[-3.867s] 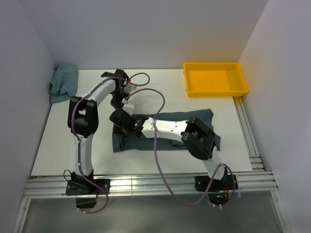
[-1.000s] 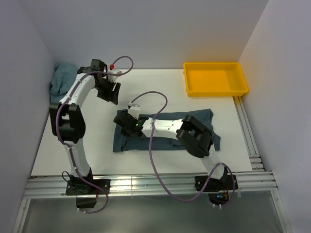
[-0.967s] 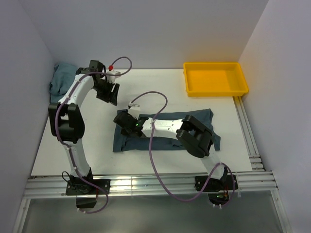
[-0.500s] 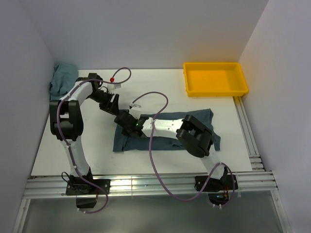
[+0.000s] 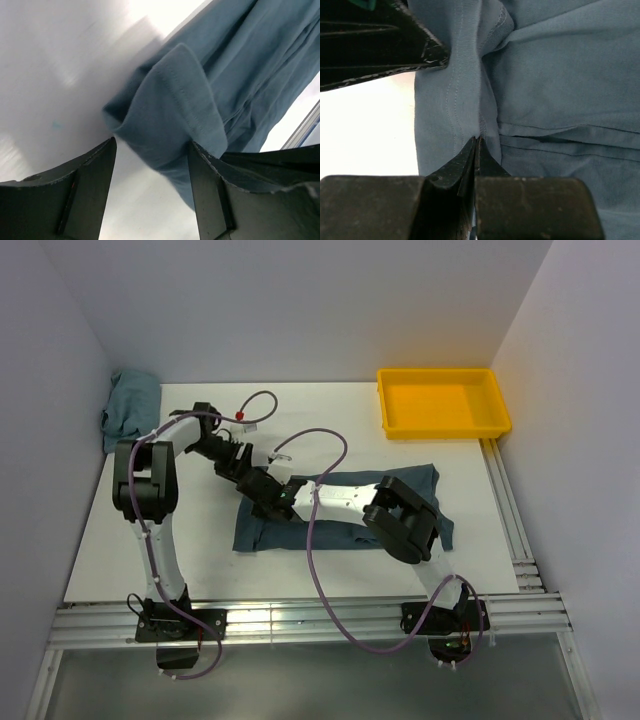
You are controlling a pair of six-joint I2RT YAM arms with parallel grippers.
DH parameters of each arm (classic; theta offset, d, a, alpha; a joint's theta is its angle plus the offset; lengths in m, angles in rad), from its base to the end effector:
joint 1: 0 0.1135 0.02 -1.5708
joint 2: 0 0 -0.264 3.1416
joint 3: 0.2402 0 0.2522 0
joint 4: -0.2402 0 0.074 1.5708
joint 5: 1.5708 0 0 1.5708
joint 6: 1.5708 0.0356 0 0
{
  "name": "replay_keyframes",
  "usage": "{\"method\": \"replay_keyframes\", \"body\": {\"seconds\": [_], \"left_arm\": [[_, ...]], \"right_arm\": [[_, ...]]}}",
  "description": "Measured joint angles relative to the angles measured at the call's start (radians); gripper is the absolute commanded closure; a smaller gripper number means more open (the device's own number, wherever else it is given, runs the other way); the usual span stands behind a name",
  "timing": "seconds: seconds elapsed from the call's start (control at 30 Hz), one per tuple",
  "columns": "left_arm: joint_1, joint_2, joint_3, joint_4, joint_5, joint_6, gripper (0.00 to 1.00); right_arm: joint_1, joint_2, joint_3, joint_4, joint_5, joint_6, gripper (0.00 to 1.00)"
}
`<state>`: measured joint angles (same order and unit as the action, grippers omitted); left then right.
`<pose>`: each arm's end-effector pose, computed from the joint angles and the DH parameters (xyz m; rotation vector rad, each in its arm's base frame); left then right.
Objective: Roll the t-shirts
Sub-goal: Roll the tshirt
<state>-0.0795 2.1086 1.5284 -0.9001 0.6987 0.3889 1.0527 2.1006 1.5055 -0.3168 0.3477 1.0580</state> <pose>0.3991 -0.0548 0.1553 0.6906 2.6967 -0.9824 0.2362 0.3899 0.1687 0.1552 2.4741 0.5219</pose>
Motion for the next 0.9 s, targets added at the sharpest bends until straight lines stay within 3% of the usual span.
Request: {"method": "replay_keyframes", "body": {"seconds": [0.23, 0.33, 0.37, 0.5, 0.67, 0.9], "left_arm": [[-0.03, 0.0, -0.003, 0.029, -0.01, -0.042, 0.52], [-0.04, 0.0, -0.006, 0.035, -0.042, -0.072, 0.71], [-0.043, 0.0, -0.009, 0.039, -0.053, -0.08, 0.82], [-0.059, -0.003, -0.019, 0.048, -0.121, -0.123, 0.96], [-0.091, -0.037, -0.02, 0.05, -0.216, -0.151, 0.98], [-0.13, -0.056, -0.013, 0.041, -0.309, -0.171, 0.98]], "right_arm": [[-0.001, 0.018, 0.0, -0.013, 0.01, 0.0, 1.0], [-0.002, 0.034, 0.008, -0.021, 0.016, -0.001, 1.0], [-0.002, 0.034, 0.011, -0.025, 0.018, -0.002, 0.95], [-0.002, 0.034, 0.015, -0.033, 0.034, -0.009, 0.76], [-0.002, 0.018, 0.015, -0.061, 0.06, -0.035, 0.63], [0.008, -0.002, 0.067, -0.138, 0.12, -0.067, 0.6]]}}
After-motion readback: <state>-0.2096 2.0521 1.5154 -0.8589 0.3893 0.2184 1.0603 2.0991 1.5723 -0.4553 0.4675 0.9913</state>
